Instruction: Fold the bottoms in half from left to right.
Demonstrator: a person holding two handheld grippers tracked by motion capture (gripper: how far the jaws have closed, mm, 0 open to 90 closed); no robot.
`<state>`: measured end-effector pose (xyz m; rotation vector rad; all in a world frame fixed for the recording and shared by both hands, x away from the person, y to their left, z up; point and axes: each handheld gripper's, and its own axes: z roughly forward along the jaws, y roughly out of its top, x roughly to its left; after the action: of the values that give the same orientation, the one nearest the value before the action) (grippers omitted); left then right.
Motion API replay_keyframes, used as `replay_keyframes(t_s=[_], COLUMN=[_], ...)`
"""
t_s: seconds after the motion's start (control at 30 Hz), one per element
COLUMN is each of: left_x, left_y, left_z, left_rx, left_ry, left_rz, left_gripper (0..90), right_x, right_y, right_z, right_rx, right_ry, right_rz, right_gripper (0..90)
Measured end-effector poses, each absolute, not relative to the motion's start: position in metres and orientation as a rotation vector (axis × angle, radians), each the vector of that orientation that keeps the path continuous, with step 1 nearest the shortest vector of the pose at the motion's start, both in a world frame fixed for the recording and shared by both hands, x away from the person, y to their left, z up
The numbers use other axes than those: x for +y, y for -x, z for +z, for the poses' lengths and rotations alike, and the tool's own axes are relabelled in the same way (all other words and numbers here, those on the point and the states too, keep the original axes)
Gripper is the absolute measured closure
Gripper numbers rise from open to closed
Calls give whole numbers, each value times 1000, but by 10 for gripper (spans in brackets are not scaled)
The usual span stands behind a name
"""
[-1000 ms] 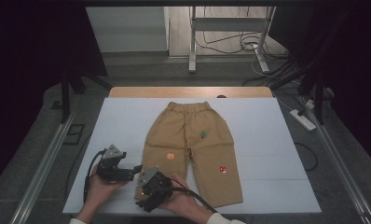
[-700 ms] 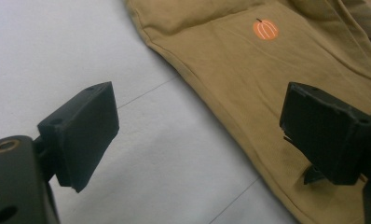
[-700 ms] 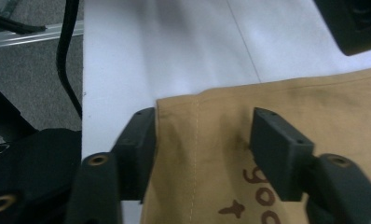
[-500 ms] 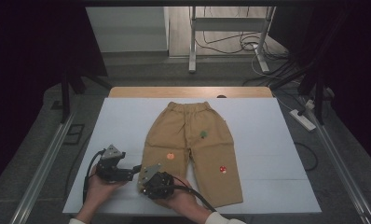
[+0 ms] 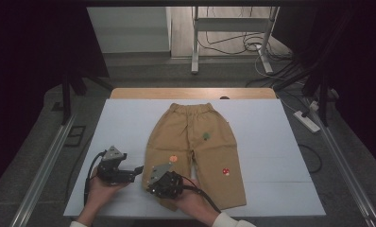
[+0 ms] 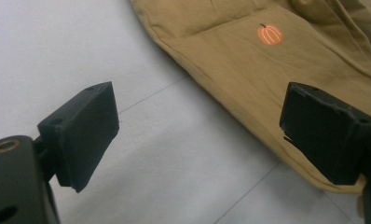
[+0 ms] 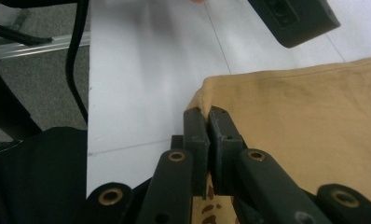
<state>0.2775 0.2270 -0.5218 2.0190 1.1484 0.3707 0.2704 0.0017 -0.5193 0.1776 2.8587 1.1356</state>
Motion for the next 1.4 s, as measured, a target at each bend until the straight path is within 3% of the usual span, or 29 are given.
replay_keyframes(t_s=[0.47, 1.4], left_x=[214, 196], left_y=[-297, -375], left_z=[-507, -511], left_rx=[1126, 1153], left_ry=[-1986, -2052], left_rz=[370, 311], left_gripper=[125, 153], right_x=[-11, -14], right_y=[-270, -269], right_z=[-515, -515], right_rx=[2863, 2863], right_ry=[-188, -192], right_rz=[1166, 1182], right_gripper=[862, 862])
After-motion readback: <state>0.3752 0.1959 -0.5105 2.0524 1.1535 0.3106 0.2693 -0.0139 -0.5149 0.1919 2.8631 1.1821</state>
